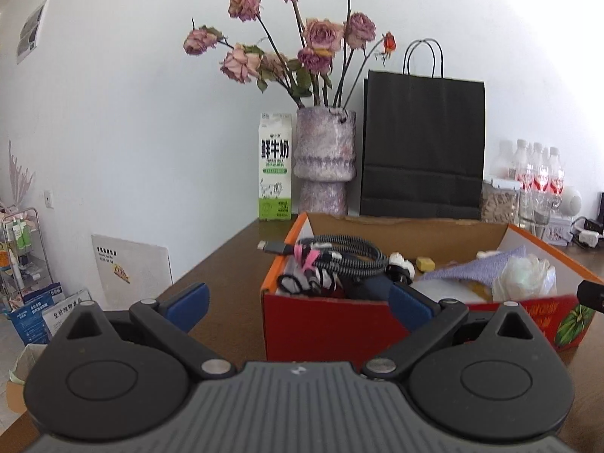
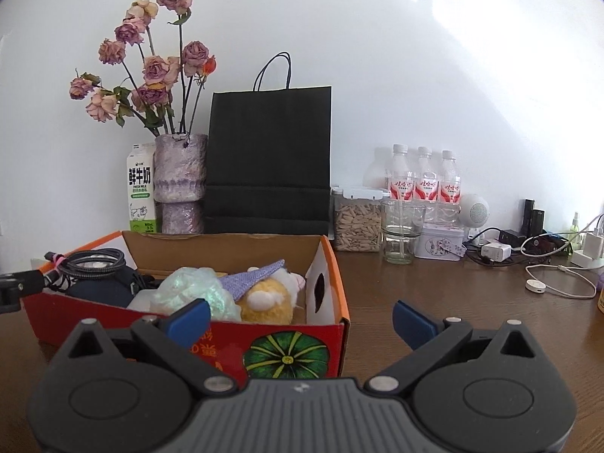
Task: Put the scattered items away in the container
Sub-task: 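Withdraw both grippers from the box back toward the table, then grasp the white cap with the right gripper while the left grasps the orange clip, then carry the white cap and orange clip into the box and open both grippers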
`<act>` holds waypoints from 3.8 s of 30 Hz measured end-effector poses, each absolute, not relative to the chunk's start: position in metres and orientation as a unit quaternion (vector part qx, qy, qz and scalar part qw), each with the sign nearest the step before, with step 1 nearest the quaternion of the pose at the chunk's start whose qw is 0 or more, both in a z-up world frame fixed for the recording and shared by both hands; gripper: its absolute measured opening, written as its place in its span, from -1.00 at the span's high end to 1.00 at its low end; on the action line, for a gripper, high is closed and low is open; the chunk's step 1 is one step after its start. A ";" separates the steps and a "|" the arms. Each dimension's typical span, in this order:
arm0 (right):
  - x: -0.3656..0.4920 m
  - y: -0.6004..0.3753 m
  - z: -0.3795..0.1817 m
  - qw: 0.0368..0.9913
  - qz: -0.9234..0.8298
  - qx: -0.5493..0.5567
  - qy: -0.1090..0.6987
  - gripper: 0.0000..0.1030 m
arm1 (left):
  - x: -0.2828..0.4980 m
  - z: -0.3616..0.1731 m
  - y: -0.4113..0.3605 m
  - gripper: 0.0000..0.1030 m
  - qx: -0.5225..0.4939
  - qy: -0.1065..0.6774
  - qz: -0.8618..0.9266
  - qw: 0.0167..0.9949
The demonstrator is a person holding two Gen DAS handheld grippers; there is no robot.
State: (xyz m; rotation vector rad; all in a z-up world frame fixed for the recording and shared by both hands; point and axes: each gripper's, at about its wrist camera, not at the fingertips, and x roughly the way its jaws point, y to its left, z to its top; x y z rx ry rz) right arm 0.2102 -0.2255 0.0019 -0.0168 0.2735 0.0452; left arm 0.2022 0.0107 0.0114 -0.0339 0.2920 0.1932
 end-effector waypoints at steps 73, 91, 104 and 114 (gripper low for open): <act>0.198 -0.218 -0.010 0.969 0.093 -0.003 0.227 0.49 | 0.212 -0.002 -0.039 0.74 -0.024 0.270 -0.035 0.962; 0.218 -0.199 0.055 0.983 0.108 0.017 0.145 0.49 | 0.238 0.070 -0.033 0.73 -0.060 0.171 -0.019 0.983; 0.302 -0.163 0.042 0.985 0.094 0.022 0.141 0.49 | 0.309 0.043 -0.025 0.73 -0.063 0.159 0.052 0.984; 0.311 -0.163 0.026 0.981 0.091 0.017 0.168 0.49 | 0.312 0.032 -0.019 0.73 -0.057 0.167 0.063 0.982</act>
